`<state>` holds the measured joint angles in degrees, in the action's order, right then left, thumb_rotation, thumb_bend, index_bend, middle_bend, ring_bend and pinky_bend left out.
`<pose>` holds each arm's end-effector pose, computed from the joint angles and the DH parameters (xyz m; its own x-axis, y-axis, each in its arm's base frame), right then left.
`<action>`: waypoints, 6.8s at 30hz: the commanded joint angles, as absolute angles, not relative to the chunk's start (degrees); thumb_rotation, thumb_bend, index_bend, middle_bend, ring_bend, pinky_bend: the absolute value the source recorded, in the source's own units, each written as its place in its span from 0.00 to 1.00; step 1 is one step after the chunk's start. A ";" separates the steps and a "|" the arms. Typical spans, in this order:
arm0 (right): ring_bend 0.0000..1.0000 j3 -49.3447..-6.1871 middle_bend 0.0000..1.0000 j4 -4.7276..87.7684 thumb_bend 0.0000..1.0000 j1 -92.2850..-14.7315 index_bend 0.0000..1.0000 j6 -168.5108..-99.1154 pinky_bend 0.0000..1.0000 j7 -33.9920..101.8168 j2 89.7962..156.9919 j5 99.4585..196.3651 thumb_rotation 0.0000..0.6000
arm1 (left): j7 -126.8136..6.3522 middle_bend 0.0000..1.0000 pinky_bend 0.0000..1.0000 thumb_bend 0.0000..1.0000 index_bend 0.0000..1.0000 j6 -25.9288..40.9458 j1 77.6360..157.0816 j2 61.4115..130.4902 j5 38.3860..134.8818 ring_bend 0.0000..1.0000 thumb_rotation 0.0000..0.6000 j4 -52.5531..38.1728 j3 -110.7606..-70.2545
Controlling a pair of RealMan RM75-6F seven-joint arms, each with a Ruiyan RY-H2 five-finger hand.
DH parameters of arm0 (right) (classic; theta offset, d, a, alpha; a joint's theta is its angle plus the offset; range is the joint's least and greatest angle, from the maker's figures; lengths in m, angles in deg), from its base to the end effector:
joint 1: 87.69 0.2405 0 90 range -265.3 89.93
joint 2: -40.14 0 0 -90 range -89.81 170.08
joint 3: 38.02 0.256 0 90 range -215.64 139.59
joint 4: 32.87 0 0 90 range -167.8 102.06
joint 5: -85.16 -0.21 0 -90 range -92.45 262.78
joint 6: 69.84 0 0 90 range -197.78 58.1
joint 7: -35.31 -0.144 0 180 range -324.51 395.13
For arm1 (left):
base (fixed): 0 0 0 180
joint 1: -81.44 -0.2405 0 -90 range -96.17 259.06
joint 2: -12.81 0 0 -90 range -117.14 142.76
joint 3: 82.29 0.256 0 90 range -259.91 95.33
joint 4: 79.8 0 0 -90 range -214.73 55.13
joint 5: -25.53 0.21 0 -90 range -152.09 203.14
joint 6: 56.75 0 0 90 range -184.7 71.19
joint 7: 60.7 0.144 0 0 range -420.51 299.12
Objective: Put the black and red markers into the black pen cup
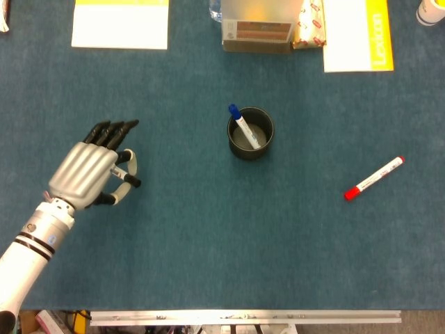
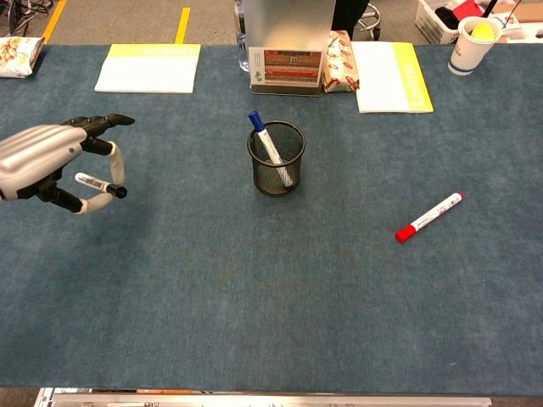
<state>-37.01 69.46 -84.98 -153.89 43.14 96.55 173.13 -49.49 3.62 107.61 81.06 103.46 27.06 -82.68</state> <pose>-0.2908 -0.1609 0.1765 0.4855 -0.0671 0.8717 -0.8742 -0.0218 0.4852 -0.2032 0.2383 0.0582 0.3703 0.3854 0.8452 0.9117 -0.3251 -0.2512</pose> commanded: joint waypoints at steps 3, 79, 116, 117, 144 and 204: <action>0.19 -37.03 0.20 69.32 0.00 -84.87 0.32 -153.57 0.32 43.02 96.65 172.99 1.00 | -51.41 0.00 0.03 0.34 0.58 3.44 108.72 78.22 100.11 0.00 1.00 32.76 -85.64; 0.19 -37.15 0.20 70.33 0.00 -84.54 0.32 -151.66 0.32 39.23 94.48 171.37 1.00 | -82.15 0.00 0.03 0.34 0.64 -10.34 126.57 103.86 76.81 0.00 1.00 20.04 -104.39; 0.19 -38.15 0.20 68.71 0.00 -84.65 0.32 -153.43 0.32 41.06 97.35 175.85 1.00 | -45.01 0.00 0.03 0.22 0.12 10.76 119.47 88.04 88.71 0.00 1.00 32.97 -90.06; 0.19 -38.26 0.20 68.61 0.00 -84.71 0.32 -153.78 0.32 41.21 97.58 176.50 1.00 | -43.74 0.00 0.03 0.22 0.13 12.39 118.66 87.34 89.94 0.00 1.00 33.53 -89.46; 0.21 -39.19 0.26 70.45 0.00 -73.17 0.32 -133.68 0.35 55.23 103.43 179.24 1.00 | -37.09 0.00 0.03 0.22 0.30 37.17 93.95 70.29 115.05 0.00 1.00 27.32 -74.99; 0.09 -43.31 0.14 51.63 0.29 -64.01 0.41 -126.67 0.15 60.47 119.40 178.46 1.00 | -49.44 0.00 0.03 0.22 0.36 29.43 89.32 66.35 111.09 0.00 1.00 24.06 -82.78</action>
